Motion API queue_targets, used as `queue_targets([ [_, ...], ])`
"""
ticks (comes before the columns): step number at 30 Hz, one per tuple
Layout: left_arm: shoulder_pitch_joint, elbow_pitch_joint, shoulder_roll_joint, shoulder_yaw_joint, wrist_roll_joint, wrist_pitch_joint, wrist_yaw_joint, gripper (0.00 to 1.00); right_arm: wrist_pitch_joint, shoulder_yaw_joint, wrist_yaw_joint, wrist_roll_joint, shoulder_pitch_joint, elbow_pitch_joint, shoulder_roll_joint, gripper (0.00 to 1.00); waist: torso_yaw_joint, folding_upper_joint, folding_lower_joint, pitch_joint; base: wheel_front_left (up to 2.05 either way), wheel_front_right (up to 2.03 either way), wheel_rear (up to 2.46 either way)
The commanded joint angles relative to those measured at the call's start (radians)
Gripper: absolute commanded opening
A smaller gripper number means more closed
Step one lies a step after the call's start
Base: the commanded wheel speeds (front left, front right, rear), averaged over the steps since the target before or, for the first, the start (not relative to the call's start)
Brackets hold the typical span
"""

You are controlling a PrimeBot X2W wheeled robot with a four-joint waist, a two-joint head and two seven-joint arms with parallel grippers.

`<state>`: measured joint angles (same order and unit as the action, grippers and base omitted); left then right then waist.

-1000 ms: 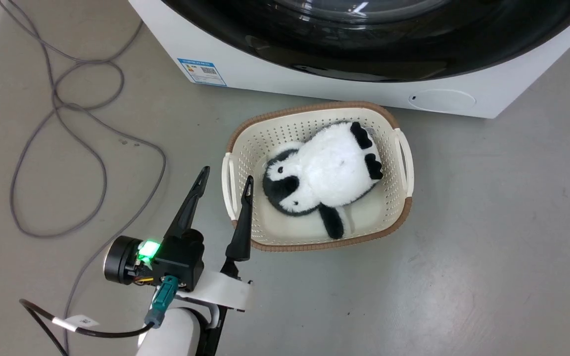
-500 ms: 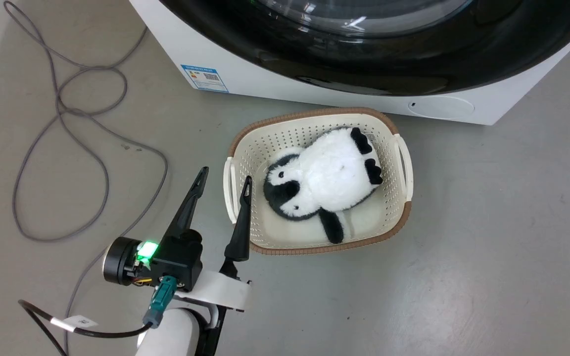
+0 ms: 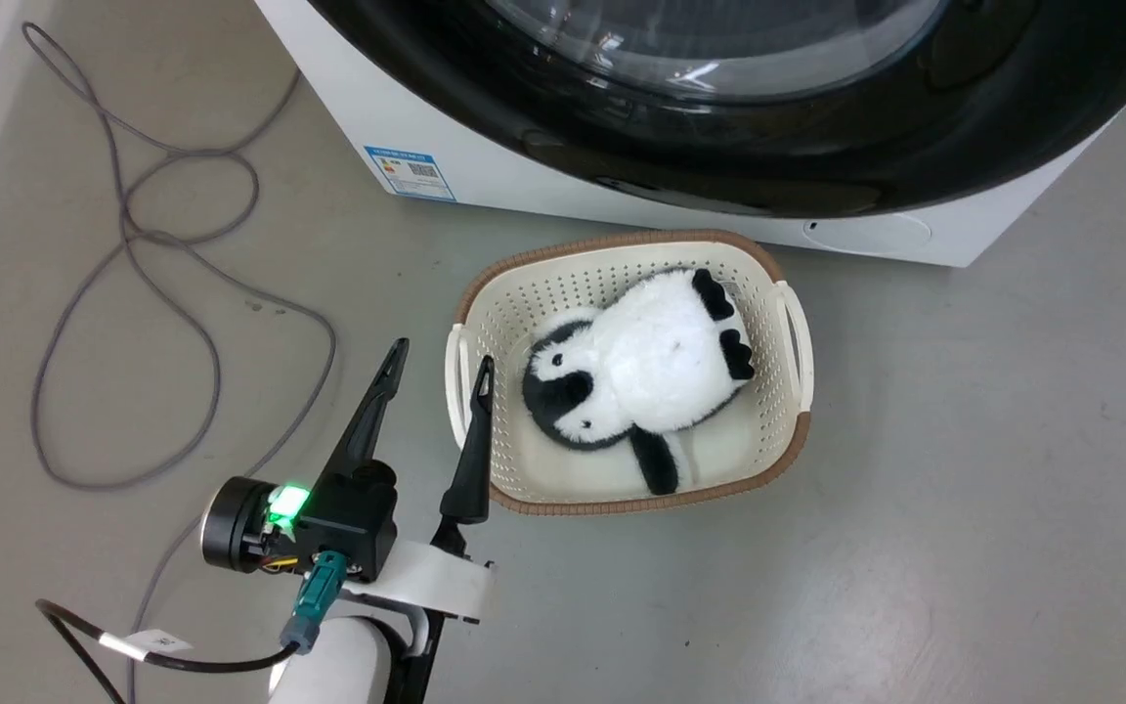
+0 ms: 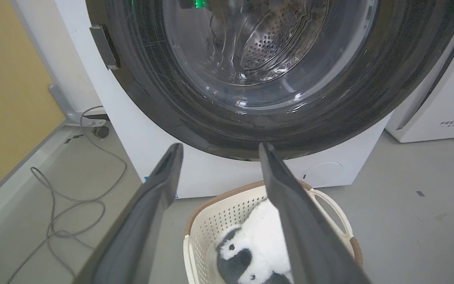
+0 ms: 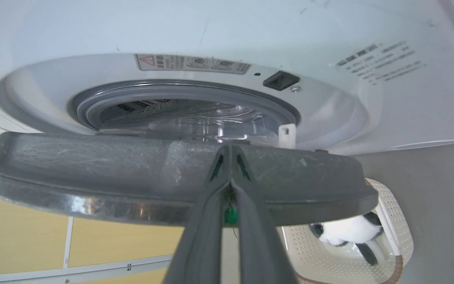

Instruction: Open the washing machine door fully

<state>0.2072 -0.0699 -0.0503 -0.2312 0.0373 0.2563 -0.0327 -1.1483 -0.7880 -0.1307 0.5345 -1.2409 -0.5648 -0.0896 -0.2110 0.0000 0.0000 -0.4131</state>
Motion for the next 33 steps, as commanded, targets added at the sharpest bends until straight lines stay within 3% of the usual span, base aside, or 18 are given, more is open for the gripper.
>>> queue_targets([
  [1,-0.007,-0.003,-0.001,0.005,0.0,0.006,-0.004,1.0,-0.022,0.022,0.0,0.016,0.028,-0.019,0.039,0.0,-0.002,0.0,0.0,0.007,0.0,0.0,0.0],
  [33,-0.118,-0.025,-0.007,0.041,0.0,0.006,-0.003,1.0,0.007,0.275,0.0,0.357,0.431,-0.012,0.039,0.0,0.03,0.0,0.0,0.261,0.0,0.0,0.0],
])
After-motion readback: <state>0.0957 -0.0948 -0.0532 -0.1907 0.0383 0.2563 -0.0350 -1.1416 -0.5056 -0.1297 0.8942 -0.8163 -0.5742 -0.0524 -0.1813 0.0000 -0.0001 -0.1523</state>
